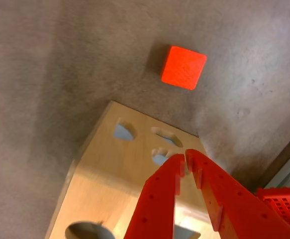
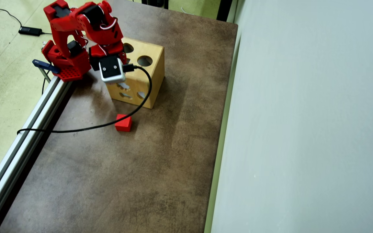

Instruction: Pick and place the red cube on the square hole

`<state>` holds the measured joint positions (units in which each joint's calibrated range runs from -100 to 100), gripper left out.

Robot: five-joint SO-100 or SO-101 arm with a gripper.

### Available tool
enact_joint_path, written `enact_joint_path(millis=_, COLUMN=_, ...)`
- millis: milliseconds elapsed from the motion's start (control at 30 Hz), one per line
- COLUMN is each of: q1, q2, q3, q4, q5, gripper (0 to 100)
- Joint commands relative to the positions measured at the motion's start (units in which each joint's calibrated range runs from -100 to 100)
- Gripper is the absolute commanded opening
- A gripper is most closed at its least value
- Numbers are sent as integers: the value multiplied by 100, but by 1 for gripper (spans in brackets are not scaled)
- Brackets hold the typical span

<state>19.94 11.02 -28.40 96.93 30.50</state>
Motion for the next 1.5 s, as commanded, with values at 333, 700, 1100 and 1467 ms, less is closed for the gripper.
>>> enact_joint_path(millis=333, q1=970, q2=1068, q3=-148, q4=-441, q5=49, gripper=1)
enact_joint_path(millis=700, q1=1015, q2=1145, q3=-94, q4=-771, q5=54, gripper=1)
enact_joint_path(millis=1100, q1=1037, q2=1051, q3=-166, q4=-682, q5=54, gripper=36)
enact_joint_path(millis=1467, q1=1052, q2=1043, q3=-85, q4=-650, q5=59, gripper=64)
